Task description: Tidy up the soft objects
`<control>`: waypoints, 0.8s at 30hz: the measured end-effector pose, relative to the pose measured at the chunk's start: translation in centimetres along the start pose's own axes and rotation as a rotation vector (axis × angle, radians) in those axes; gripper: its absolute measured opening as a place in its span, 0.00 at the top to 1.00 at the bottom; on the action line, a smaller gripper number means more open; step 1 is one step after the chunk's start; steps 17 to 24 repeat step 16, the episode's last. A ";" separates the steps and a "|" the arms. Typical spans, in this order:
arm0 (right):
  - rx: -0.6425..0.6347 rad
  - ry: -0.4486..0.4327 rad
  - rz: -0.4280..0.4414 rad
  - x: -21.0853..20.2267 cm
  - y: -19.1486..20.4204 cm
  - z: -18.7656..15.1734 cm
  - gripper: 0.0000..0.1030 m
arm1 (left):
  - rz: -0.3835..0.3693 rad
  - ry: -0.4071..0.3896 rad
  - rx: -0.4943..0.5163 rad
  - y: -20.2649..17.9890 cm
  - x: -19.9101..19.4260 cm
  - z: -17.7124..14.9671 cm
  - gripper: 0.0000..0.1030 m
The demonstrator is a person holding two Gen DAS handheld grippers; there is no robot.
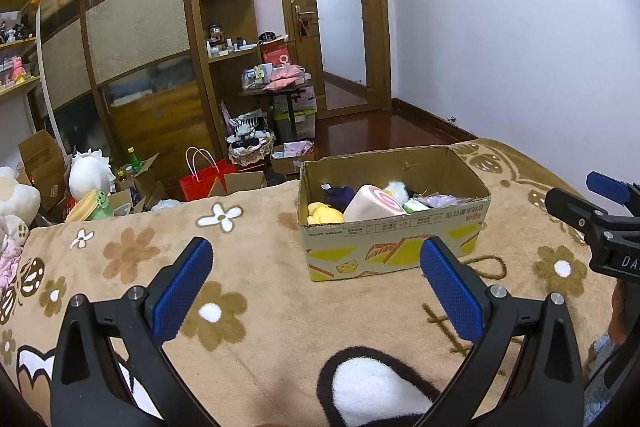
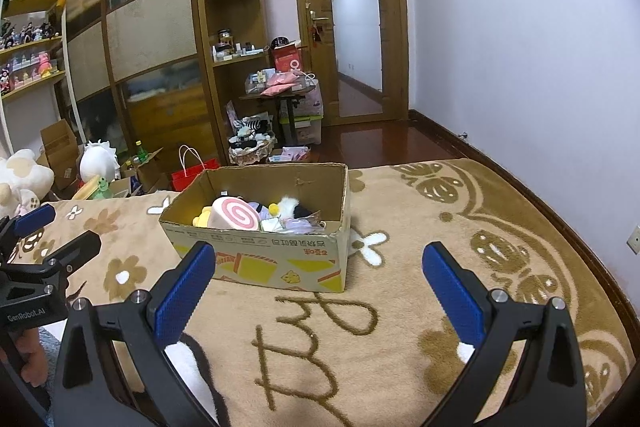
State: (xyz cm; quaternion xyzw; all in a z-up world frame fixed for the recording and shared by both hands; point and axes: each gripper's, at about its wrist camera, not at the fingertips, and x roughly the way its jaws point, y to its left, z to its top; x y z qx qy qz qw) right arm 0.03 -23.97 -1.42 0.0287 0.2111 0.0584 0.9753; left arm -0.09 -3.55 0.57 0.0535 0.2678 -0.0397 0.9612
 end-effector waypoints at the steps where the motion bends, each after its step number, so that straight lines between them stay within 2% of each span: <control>1: 0.000 0.000 0.000 0.0 0.0 0.0 0.00 | 0.001 0.000 0.000 0.0 0.0 0.0 0.01; 24: 0.003 -0.001 -0.001 0.0 0.0 -0.1 0.00 | -0.003 0.014 0.011 0.0 -0.1 -0.3 0.01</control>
